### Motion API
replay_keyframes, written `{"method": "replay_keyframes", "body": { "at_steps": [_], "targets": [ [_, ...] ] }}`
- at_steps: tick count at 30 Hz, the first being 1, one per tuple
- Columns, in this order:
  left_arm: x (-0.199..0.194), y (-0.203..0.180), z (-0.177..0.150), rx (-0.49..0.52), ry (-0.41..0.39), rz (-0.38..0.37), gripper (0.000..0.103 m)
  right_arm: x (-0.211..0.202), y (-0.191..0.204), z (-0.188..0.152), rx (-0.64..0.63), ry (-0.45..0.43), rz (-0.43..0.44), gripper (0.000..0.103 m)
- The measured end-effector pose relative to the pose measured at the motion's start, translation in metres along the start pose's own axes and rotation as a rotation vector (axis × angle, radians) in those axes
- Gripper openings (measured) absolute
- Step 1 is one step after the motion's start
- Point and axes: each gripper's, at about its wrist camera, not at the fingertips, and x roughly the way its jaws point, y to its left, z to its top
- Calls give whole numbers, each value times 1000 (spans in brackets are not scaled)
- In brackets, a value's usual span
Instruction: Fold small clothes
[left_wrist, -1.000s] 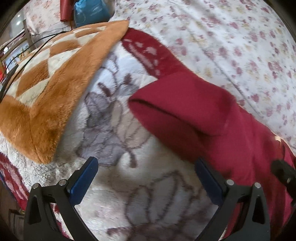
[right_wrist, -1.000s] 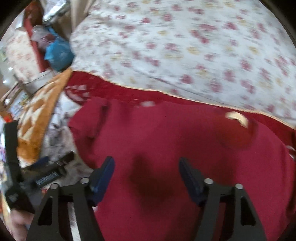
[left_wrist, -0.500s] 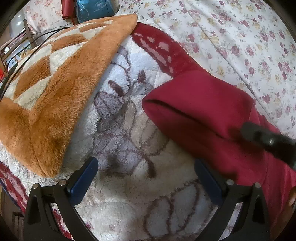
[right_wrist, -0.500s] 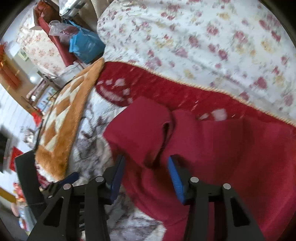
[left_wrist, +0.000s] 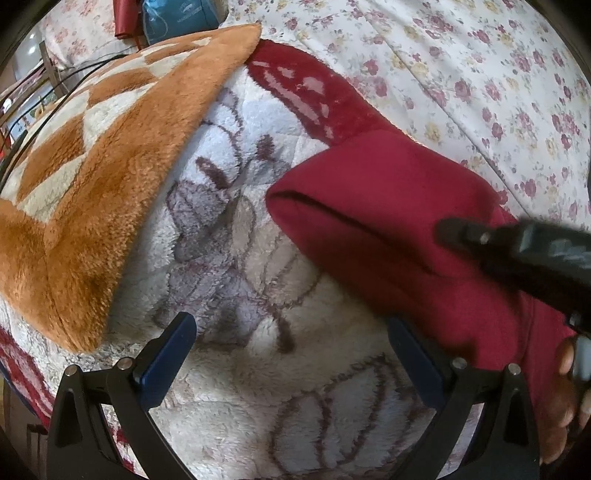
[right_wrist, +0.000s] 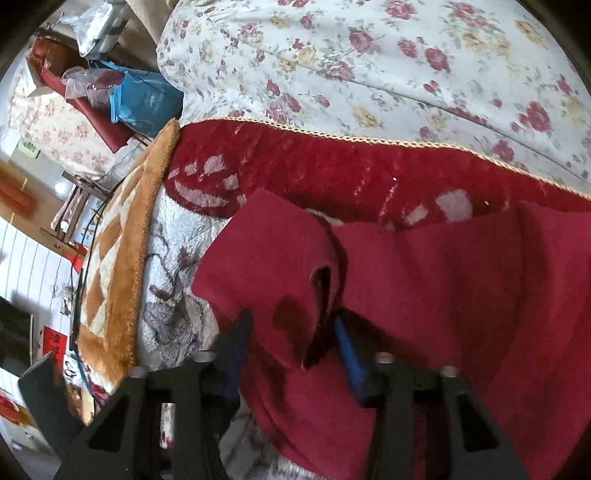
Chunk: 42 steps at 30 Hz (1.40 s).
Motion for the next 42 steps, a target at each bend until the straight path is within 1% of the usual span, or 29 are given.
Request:
{"method": "replay_keyframes", "body": {
  "at_steps": [1,2,5,8,10,12,14,17,20,22,25,26,28,29,30,31,32,33,34,35,36,38,39,41,42],
  "targets": [
    [-1,-1,1,6,-2,4,103,0,2,1,-8,-1,-12,7],
    [0,-3,2,7,-3,6,103,-5,3,0,-10,-11,-4,7],
    [-1,-2,5,-2,-11,10,103,-40,16,0,-60,-83,33,7],
    [2,-5,5,-1,-2,28,103,-92,27,-1,-109,-151,81,7],
    [3,-10,4,8,4,33,103,-133,26,-2,-131,-207,89,7],
    [0,-15,3,20,-1,34,103,-172,18,-6,-136,-262,76,7],
    [-10,-18,2,25,-19,5,103,-208,0,-11,-125,-311,39,7],
    [-32,-23,-2,45,-52,-80,103,-257,-41,-23,-73,-366,-48,7],
    [-51,-25,-13,73,-73,-155,103,-290,-93,-43,25,-388,-136,7],
    [-55,-24,-19,70,-73,-177,103,-305,-128,-61,96,-390,-182,7],
    [-52,-30,-23,70,-68,-158,103,-319,-171,-89,164,-384,-294,7],
    [-49,-33,-24,73,-62,-152,103,-320,-189,-96,201,-368,-338,7],
    [-44,-40,-25,95,-45,-148,103,-313,-207,-102,222,-320,-452,7],
    [-42,-46,-26,109,-42,-145,103,-309,-214,-104,223,-295,-495,7],
    [-42,-50,-27,124,-41,-143,103,-300,-223,-106,232,-243,-548,10],
    [-43,-55,-29,143,-40,-144,103,-298,-227,-107,245,-212,-594,10],
    [-45,-59,-30,154,-42,-147,103,-297,-226,-108,251,-210,-619,14],
    [-46,-62,-32,163,-45,-149,103,-300,-221,-108,248,-225,-626,29],
    [-46,-64,-33,172,-49,-151,103,-303,-212,-106,235,-250,-609,38],
    [-46,-67,-34,181,-48,-150,103,-303,-200,-103,215,-270,-584,53],
    [-44,-69,-34,187,-44,-144,103,-301,-182,-95,174,-291,-538,58],
    [-36,-73,-33,192,-26,-124,103,-288,-153,-83,89,-287,-467,58],
    [-31,-75,-32,194,-16,-114,103,-272,-132,-71,16,-268,-407,58],
    [-22,-79,-30,198,1,-94,103,-235,-102,-53,-96,-219,-321,58],
    [-19,-79,-29,198,4,-86,103,-216,-92,-48,-140,-194,-297,58]
  ]
}}
